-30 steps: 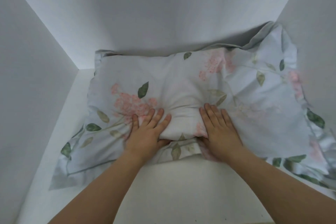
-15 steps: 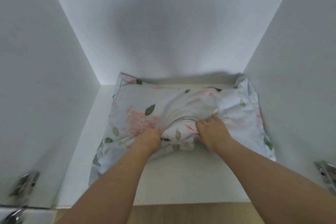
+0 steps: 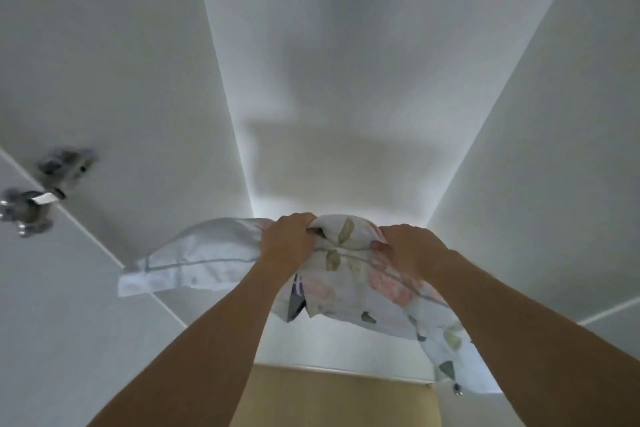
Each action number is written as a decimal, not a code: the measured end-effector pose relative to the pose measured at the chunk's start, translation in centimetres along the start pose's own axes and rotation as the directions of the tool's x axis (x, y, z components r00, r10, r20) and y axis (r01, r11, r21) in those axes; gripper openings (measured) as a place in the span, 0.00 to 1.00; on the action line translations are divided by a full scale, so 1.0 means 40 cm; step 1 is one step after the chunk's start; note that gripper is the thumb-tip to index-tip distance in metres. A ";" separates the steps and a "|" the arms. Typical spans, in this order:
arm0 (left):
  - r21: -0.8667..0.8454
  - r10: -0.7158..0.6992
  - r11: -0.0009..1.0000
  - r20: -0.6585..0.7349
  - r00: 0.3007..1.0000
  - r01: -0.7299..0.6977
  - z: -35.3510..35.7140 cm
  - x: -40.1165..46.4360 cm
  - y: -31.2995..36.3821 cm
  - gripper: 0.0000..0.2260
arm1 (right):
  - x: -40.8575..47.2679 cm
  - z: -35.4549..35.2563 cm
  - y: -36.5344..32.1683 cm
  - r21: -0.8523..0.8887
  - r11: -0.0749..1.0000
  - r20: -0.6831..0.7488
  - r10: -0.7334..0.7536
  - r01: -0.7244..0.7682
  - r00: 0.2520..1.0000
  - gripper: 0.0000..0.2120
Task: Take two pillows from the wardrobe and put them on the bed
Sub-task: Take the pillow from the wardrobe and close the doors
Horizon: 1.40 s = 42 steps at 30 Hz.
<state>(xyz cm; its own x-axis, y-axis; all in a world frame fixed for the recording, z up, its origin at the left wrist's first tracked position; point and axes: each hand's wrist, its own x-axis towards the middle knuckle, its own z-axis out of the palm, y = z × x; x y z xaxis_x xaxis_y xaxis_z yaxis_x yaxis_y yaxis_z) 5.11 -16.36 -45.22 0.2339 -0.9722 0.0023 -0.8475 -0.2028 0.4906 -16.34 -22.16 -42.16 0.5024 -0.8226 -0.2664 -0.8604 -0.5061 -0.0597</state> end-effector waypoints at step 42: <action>-0.631 -0.693 0.697 -0.715 0.095 0.341 -0.792 -1.071 -0.035 0.29 | -0.531 -0.426 -0.734 -0.233 0.912 -0.058 -0.360 0.338 0.931 0.19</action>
<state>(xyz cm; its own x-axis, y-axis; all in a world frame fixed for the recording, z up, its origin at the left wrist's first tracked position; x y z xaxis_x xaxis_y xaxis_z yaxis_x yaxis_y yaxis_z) 11.38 29.28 -18.42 0.9500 0.1318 0.2832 -0.2106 -0.3995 0.8922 -0.28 5.77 -18.37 0.7824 -0.5987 -0.1712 -0.5947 -0.8000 0.0799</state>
